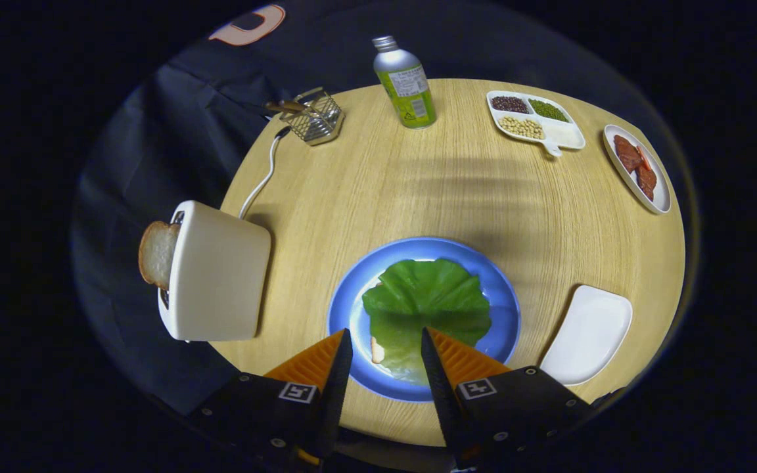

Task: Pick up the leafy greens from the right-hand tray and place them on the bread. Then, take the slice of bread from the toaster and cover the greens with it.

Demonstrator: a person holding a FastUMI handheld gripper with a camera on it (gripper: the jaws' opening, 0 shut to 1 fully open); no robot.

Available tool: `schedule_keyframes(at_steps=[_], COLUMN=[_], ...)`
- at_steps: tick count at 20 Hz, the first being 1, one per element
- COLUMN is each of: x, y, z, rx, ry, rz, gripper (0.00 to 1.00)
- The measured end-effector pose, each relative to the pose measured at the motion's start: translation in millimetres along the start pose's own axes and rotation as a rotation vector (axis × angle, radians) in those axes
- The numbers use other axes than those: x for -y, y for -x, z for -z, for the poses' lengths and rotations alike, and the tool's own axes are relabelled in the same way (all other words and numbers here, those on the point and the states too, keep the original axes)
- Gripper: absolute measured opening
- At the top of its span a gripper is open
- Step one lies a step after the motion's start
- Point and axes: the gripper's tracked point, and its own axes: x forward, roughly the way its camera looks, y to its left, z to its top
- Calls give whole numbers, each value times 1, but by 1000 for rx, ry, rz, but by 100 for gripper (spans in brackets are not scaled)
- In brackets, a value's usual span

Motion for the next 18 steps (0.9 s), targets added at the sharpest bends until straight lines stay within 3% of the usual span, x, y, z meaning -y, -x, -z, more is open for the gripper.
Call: schedule_keyframes(at_steps=[6, 11, 18], x=[-60, -115, -191], y=[33, 49, 49], z=[-35, -54, -68], rx=[67, 70, 41], ry=[46, 80, 118], rz=[-34, -43, -76], gripper=[87, 93, 91])
